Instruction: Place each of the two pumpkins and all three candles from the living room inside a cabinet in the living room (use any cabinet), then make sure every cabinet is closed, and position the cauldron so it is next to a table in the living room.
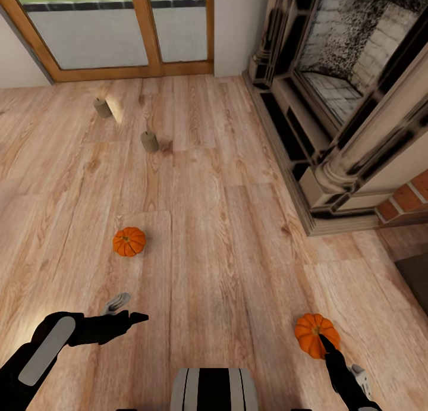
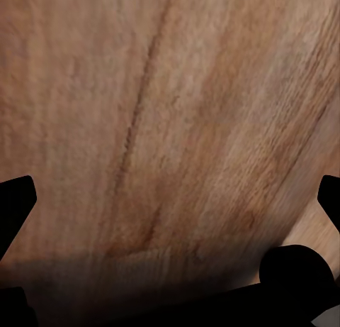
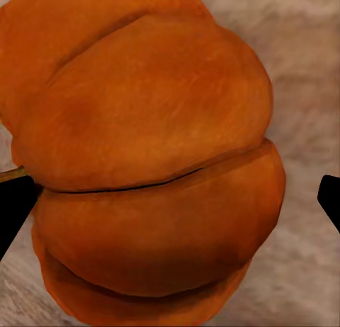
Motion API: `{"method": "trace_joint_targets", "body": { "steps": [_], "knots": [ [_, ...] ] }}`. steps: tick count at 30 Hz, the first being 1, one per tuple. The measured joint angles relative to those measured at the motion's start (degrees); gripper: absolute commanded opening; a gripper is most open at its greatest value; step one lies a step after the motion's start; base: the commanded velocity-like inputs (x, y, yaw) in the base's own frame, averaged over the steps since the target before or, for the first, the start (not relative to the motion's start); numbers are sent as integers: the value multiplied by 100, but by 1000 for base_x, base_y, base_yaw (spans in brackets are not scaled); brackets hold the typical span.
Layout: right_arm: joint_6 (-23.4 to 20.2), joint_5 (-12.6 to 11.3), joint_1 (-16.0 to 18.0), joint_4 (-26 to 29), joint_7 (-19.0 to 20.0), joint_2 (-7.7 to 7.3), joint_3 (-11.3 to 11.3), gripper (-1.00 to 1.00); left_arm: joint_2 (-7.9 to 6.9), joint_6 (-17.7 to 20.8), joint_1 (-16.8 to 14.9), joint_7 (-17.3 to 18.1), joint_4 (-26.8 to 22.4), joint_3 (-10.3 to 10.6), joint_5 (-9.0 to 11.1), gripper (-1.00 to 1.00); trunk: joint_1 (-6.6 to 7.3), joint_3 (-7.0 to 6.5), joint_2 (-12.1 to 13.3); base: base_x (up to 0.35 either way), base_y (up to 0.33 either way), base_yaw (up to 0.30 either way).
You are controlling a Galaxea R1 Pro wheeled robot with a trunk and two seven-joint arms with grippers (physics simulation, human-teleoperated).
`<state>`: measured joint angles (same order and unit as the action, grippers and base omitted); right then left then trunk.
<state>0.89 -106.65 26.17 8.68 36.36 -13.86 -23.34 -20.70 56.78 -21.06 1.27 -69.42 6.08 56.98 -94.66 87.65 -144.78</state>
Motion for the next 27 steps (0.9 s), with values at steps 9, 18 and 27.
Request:
{"method": "trace_joint_targets", "body": {
  "steps": [9,18,27],
  "knots": [
    [-4,8,0,0,-2,0,-6,100,0,-1,0,0,0,9,0,100,0,0,0,0,0,0],
    [-44,6,0,0,-5,0,-12,100,0,3,0,0,0,2,0,100,0,0,0,0,0,0],
    [-48,12,0,1,-3,0,-16,100,0,1,0,0,0,7,0,100,0,0,0,0,0,0]
  ]
}}
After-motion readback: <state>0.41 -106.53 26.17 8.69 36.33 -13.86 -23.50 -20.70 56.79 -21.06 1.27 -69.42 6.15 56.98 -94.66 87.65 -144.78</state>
